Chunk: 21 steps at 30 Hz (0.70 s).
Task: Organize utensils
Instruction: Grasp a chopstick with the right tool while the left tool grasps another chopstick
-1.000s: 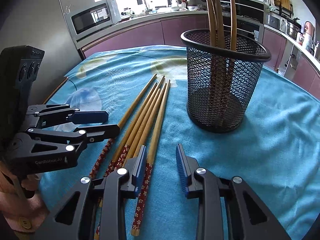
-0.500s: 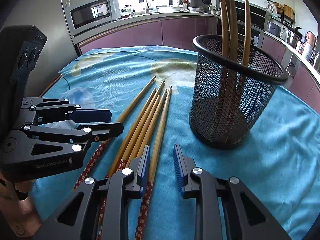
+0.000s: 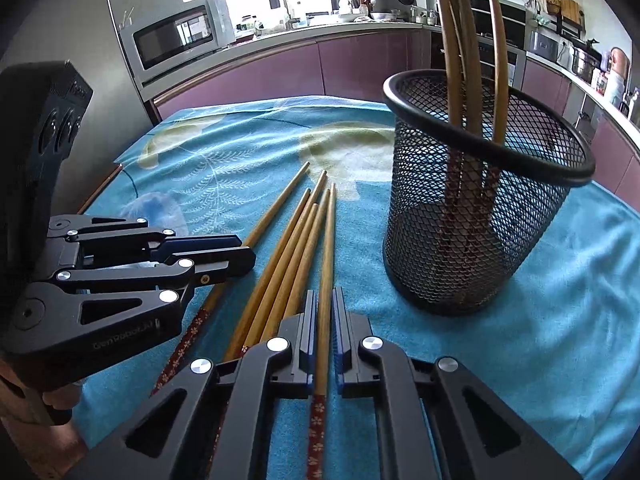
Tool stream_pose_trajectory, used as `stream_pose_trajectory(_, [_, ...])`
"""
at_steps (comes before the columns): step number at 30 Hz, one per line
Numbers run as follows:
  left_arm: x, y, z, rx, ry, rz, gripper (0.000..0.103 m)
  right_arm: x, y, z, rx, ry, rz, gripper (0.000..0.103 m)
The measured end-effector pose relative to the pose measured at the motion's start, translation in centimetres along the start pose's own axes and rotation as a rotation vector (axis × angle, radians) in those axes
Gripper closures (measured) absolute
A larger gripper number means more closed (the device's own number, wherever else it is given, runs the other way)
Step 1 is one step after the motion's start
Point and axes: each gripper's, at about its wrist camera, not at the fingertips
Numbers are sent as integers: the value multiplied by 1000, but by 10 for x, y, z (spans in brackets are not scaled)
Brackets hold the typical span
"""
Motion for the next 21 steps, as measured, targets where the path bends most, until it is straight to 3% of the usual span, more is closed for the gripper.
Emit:
stream_pose_trajectory(12, [-9, -13, 3, -34, -36, -17, 95, -6, -12, -4, 31, 13, -6, 97])
stream_pose_trajectory(21, [-15, -10, 9, -30, -22, 7, 95, -7, -8, 0, -19, -27, 18, 96])
Point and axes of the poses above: each gripper's, at about its wrist camera, not at the fingertips, and y roughly the way its jaws point, z to its left, x to its top, and after that the axes turned 4 degrees about y, right-handed
